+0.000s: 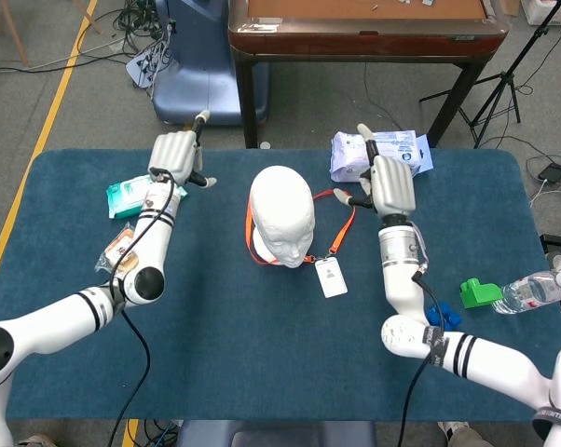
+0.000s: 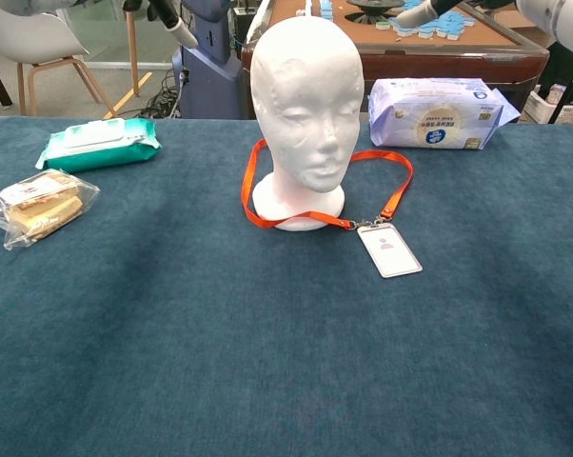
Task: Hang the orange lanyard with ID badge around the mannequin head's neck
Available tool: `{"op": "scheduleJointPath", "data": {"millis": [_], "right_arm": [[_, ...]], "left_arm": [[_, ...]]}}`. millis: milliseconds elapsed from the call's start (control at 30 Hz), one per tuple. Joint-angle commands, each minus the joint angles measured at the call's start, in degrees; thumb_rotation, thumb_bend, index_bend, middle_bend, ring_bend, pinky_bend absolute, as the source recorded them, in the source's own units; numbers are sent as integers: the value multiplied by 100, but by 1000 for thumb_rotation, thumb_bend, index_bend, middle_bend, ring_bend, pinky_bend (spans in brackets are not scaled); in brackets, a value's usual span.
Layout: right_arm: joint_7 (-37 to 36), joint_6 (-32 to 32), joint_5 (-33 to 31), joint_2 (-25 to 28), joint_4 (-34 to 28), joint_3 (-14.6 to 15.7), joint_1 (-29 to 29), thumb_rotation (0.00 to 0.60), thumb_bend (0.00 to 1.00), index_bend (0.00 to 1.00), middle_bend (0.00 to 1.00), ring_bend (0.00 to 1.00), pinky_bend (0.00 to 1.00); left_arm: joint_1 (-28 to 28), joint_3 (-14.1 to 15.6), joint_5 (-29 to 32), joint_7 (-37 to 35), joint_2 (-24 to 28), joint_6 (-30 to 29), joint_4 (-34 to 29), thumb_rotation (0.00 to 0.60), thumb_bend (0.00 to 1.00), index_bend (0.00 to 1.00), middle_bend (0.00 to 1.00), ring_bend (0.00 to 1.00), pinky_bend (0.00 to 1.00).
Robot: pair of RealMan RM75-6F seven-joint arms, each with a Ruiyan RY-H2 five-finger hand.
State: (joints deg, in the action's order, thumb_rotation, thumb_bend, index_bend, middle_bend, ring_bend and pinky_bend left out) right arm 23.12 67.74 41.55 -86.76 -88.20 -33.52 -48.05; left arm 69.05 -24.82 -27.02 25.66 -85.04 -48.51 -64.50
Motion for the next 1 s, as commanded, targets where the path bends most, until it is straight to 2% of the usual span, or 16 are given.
{"op": "scheduleJointPath", "data": {"millis": [33,167,267,333,433,533,700,1000], "right_arm": [[-145,100,310,187,-253,188,162,600,0,3,1000,1000,1000],[-271,200,825,471,-593,484,396,600,5,30,1000,1000,1000],[-412,269,1270,731,-878,724,606,600,72,150,1000,1000,1000],[-515,298,1573,901,-1054,902,748,600,142,263,1000,1000,1000],[-565,310,1993,1172,-1261,1192,937,600,236,411,1000,1000,1000],[-613,320,2314,1419,-1423,1439,1113,600,300,497,1000,1000,1000],[-713,291,2749,1833,-1690,1819,1391,600,367,519,1000,1000,1000],[-485,-310,2861,2393,-1850,2326,1494,600,585,520,1000,1000,1000]], "left_arm": [[-131,1,-78,-122,119,-63,-88,600,0,0,642,654,807],[-390,10,-288,-366,369,-157,-345,600,0,0,609,628,807],[-650,40,-514,-579,635,-269,-742,600,0,0,592,620,807],[-855,46,-639,-760,809,-380,-1080,600,2,0,590,620,807],[-1158,137,-942,-941,1026,-641,-1526,600,87,0,589,621,807],[-1458,264,-1324,-1103,1173,-963,-1870,600,218,16,608,643,822],[-1929,470,-1720,-1258,1512,-1304,-2481,600,315,64,641,678,872],[-2629,901,-2128,-1348,1890,-1667,-3107,600,346,114,698,714,900]]}}
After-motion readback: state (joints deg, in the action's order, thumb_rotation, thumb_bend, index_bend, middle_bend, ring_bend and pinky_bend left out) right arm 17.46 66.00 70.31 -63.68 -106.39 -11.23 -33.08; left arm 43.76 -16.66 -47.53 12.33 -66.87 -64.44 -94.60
